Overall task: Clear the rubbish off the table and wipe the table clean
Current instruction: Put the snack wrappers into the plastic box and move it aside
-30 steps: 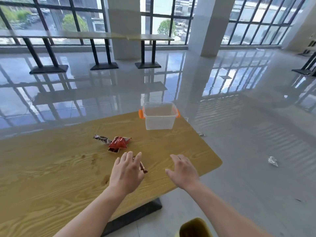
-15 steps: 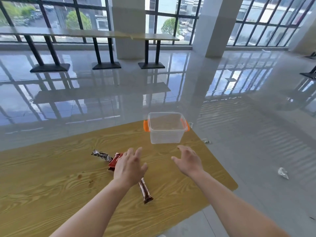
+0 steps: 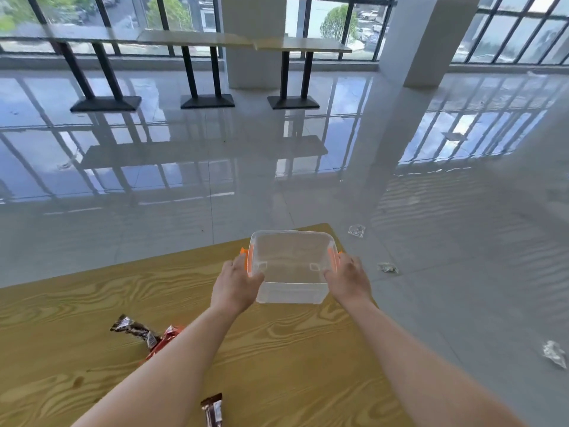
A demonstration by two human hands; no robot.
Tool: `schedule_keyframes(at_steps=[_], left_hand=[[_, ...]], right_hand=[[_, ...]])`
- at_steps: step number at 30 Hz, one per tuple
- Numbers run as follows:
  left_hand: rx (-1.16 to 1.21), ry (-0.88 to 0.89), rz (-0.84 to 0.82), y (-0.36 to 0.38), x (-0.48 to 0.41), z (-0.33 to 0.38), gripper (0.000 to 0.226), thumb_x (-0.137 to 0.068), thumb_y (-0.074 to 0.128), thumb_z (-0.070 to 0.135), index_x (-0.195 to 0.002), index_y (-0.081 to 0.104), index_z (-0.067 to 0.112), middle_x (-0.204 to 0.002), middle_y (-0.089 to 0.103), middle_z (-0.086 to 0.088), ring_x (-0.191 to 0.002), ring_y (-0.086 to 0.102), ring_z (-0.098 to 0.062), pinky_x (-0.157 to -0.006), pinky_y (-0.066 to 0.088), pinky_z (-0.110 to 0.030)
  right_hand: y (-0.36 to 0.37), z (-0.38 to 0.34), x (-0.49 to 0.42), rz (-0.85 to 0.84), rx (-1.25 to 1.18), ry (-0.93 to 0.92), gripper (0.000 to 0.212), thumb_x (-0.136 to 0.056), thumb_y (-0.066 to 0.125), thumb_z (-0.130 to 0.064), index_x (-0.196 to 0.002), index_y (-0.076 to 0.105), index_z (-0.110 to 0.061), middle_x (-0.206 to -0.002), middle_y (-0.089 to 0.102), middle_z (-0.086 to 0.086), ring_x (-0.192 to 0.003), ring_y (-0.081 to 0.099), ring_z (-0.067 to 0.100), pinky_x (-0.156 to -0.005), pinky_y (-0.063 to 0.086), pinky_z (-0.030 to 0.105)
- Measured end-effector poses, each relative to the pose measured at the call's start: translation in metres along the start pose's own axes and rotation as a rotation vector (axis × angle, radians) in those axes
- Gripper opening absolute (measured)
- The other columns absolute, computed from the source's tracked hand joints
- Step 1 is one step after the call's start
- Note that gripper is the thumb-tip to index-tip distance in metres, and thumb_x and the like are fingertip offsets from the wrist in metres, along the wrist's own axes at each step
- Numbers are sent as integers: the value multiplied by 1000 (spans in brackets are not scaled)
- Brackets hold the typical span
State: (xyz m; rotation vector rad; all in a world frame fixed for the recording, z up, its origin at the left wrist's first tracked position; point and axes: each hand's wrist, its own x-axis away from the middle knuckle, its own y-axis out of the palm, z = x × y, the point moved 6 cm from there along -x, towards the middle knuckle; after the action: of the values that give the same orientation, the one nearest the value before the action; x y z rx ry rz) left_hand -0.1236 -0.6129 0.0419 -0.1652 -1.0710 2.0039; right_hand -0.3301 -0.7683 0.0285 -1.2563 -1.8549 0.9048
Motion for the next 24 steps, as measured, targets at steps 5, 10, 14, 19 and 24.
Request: schedule_keyframes(at_steps=[5, 10, 14, 19, 24], left_hand=[[-10, -28, -53, 15, -29, 2, 69, -93, 53, 33, -154, 23, 18, -138, 46, -13, -123, 48, -30, -93, 38, -37], [-80, 35, -38, 21, -40, -4, 70, -90, 51, 23, -154, 24, 25, -128, 55, -12, -113, 53, -31, -89, 45, -39], [-45, 101, 11, 13, -38, -2, 68, -82, 51, 7, -146, 40, 27, -94, 58, -4, -85, 52, -26, -70, 41, -37], [41, 167, 132, -25, -25, -16, 67, -79, 56, 5, -142, 48, 28, -117, 67, -8, -93, 60, -29, -75, 50, -42], [101, 161, 316, -82, 7, -64, 68, -80, 60, 3, -144, 49, 25, -115, 68, -3, -99, 62, -27, -69, 45, -33]], right_hand=[[18, 7, -33, -22, -3, 22, 45, -93, 56, -25, -136, 49, -10, -121, 57, 12, -114, 53, 32, -93, 41, 38], [22, 6, -41, 77, 29, -49, 29, -101, 47, -20, -124, 55, -5, -110, 65, 13, -101, 60, 34, -75, 38, 33], [15, 0, -36, 140, 35, -75, 35, -106, 35, -32, -97, 59, -8, -89, 65, 9, -85, 62, 32, -65, 34, 31], [11, -31, -18, 159, -25, -111, 40, -105, 33, -41, -84, 55, -16, -75, 60, 1, -70, 57, 27, -56, 34, 31], [23, -90, 19, 69, -100, -237, 20, -95, 51, -22, -77, 46, -17, -67, 52, -3, -62, 48, 23, -49, 26, 30]])
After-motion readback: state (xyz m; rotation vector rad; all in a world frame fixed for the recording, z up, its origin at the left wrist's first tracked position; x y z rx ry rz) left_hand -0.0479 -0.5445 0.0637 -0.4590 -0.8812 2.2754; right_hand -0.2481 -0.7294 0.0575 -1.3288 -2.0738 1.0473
